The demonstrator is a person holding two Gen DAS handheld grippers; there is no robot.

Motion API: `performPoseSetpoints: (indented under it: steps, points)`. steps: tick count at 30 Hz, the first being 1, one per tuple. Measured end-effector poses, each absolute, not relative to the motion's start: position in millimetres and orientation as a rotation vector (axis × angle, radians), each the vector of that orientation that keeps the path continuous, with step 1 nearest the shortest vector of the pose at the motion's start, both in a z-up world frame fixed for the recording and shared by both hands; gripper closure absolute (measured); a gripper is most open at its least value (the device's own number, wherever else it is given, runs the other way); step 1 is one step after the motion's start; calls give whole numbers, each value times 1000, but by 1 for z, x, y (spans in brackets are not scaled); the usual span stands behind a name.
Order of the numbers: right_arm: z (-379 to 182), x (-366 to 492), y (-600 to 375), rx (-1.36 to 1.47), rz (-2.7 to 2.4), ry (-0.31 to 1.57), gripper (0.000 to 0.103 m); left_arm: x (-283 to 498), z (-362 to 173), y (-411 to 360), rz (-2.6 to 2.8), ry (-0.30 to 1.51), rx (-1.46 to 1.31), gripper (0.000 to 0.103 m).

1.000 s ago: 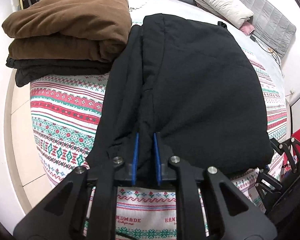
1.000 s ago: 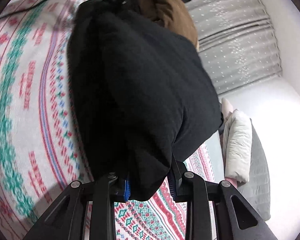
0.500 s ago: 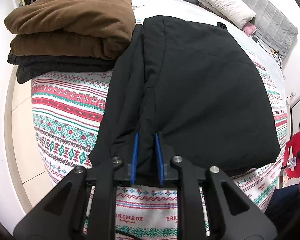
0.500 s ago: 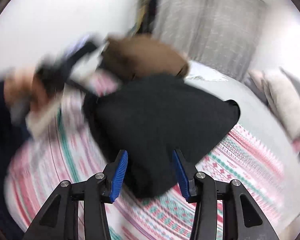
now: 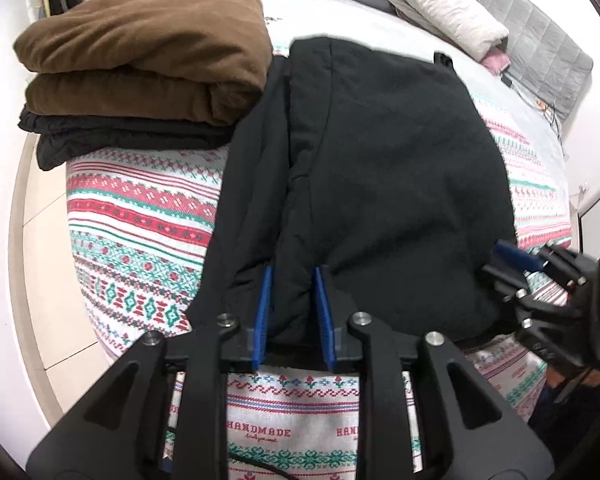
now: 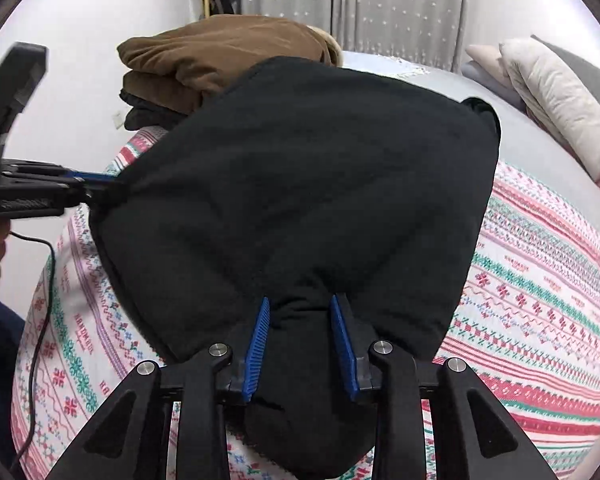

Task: Fold large clothes
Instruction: 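Open the right gripper and release the black jacket bundle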

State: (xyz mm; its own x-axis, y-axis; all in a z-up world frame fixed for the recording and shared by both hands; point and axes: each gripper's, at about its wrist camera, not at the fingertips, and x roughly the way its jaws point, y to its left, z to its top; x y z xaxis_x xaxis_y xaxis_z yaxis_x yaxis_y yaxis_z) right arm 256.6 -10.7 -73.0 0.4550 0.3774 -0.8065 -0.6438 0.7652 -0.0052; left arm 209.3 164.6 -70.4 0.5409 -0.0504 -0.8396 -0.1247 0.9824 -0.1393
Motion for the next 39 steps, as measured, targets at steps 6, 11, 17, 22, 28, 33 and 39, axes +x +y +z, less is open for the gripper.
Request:
performPoseSetpoints:
  steps: [6, 11, 17, 22, 28, 33, 39]
  points:
    - [-76, 257, -4, -339, 618, 901, 71, 210, -33, 152, 7, 859, -146, 74]
    - [-77, 263, -8, -315, 634, 923, 69, 235, -27, 144, -16, 810, -126, 65]
    - [-63, 270, -14, -273, 655, 956, 68, 283, -91, 149, 51, 1038, -145, 51]
    - [-22, 303, -37, -124, 714, 960, 64, 281, -95, 152, 28, 1074, -177, 51]
    - [-6, 389, -40, -2, 636, 941, 58, 278, -98, 144, 39, 1063, -136, 51]
    - [-48, 464, -22, 2, 558, 1030, 57, 277, -95, 144, 15, 1066, -146, 51]
    - [-100, 505, 9, -210, 484, 1112, 57, 279, -96, 140, 30, 1074, -104, 50]
